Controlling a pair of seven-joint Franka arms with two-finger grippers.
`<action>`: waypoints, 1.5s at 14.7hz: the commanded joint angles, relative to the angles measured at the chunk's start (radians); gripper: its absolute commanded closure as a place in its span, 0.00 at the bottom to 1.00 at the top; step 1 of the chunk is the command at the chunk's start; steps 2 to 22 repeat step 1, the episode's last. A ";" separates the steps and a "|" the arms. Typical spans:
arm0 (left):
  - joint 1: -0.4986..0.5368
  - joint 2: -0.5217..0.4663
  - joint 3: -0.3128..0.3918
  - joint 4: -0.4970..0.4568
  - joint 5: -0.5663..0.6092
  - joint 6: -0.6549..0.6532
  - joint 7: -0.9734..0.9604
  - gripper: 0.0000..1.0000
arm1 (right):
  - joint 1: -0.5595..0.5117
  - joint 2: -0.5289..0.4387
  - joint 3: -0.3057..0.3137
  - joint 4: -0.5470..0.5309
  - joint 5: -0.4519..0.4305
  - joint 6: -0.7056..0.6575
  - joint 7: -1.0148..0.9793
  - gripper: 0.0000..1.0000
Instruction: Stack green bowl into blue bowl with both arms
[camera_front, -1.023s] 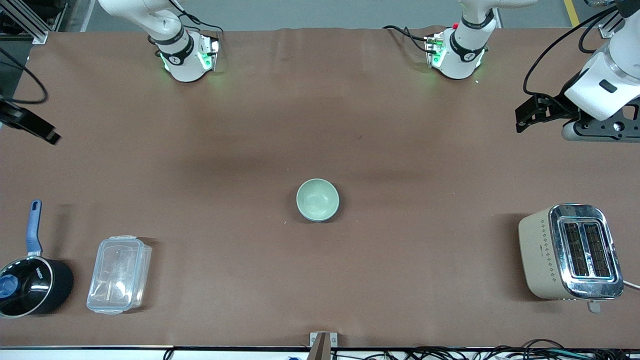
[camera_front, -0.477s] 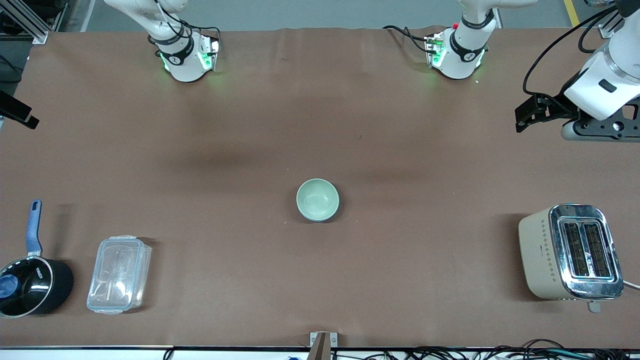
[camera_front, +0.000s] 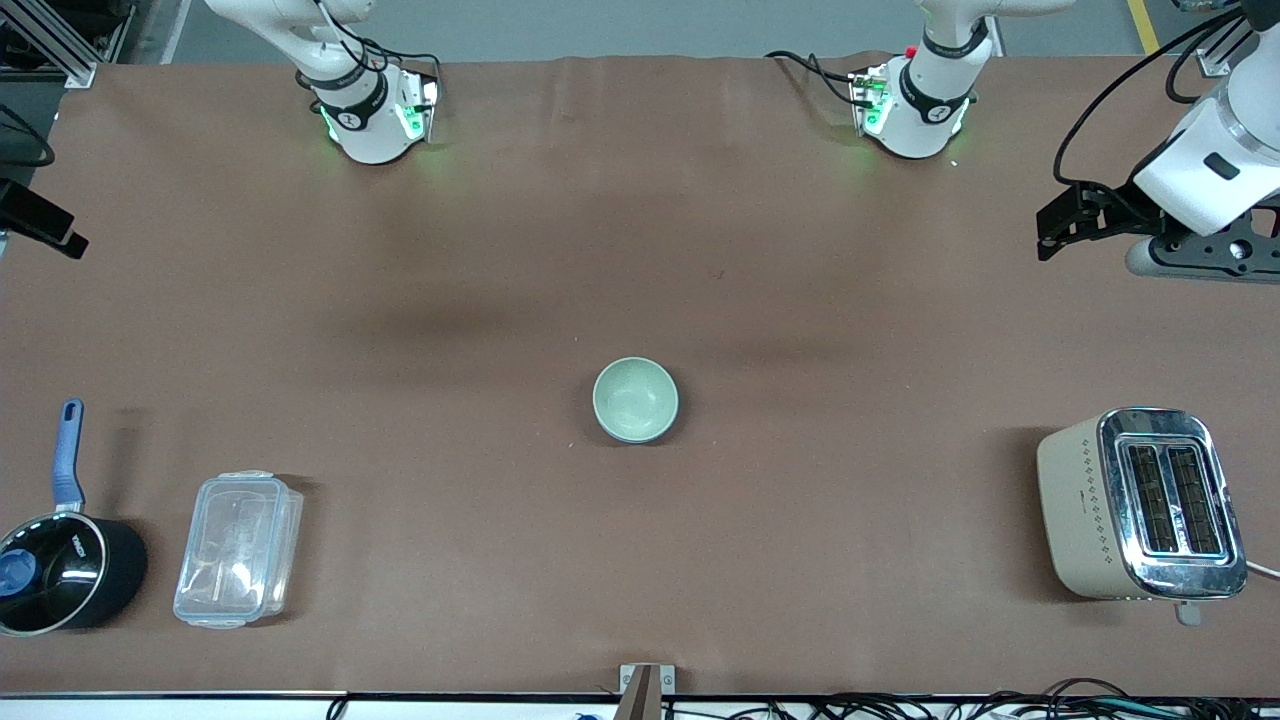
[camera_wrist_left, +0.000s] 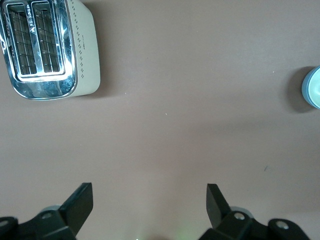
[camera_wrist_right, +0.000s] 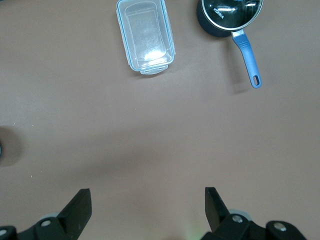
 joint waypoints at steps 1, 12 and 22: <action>0.015 -0.015 -0.002 0.007 0.017 -0.025 0.020 0.00 | 0.009 -0.001 -0.011 0.001 0.016 0.002 -0.013 0.00; 0.015 -0.015 -0.002 0.007 0.017 -0.025 0.020 0.00 | 0.009 -0.001 -0.011 0.001 0.016 0.002 -0.013 0.00; 0.015 -0.015 -0.002 0.007 0.017 -0.025 0.020 0.00 | 0.009 -0.001 -0.011 0.001 0.016 0.002 -0.013 0.00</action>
